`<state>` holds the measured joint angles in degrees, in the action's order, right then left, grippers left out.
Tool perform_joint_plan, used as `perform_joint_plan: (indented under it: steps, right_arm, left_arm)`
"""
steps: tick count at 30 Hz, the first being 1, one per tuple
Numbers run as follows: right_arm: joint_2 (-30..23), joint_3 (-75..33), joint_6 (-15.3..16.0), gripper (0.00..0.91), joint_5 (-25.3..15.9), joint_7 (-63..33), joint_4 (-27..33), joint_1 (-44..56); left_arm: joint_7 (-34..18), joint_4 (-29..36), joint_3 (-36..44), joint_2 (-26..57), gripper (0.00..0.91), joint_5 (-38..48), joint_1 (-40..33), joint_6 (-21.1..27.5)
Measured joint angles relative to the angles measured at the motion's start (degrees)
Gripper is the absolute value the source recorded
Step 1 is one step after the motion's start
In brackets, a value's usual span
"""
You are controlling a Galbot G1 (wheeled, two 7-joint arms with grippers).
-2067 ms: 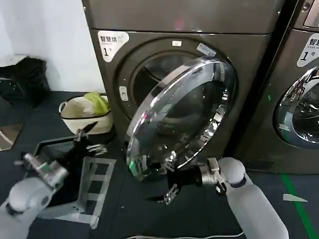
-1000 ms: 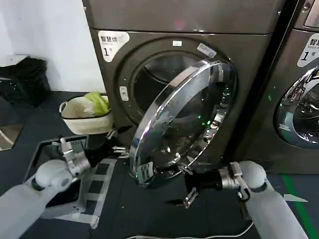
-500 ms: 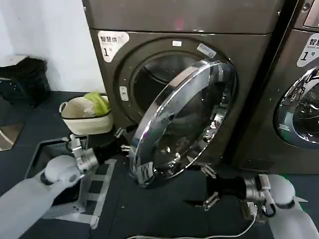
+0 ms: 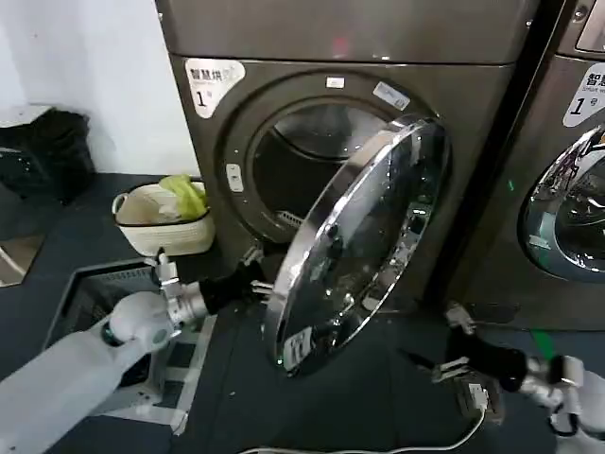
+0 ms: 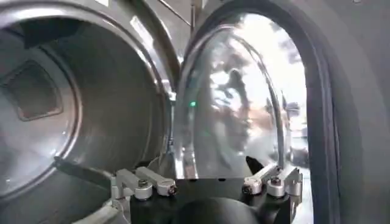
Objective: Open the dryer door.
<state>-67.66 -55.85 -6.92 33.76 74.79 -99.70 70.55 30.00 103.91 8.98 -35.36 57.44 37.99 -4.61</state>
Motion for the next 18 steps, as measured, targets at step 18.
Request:
perform_joint_plan:
  steps: [18]
  right_arm:
    - [-7.8,-19.5,-2.8,0.907,2.8,-23.3,-8.2,7.6]
  left_arm:
    - [1.1,0.5,9.5,-2.9,0.907,0.1,-7.0,-0.4]
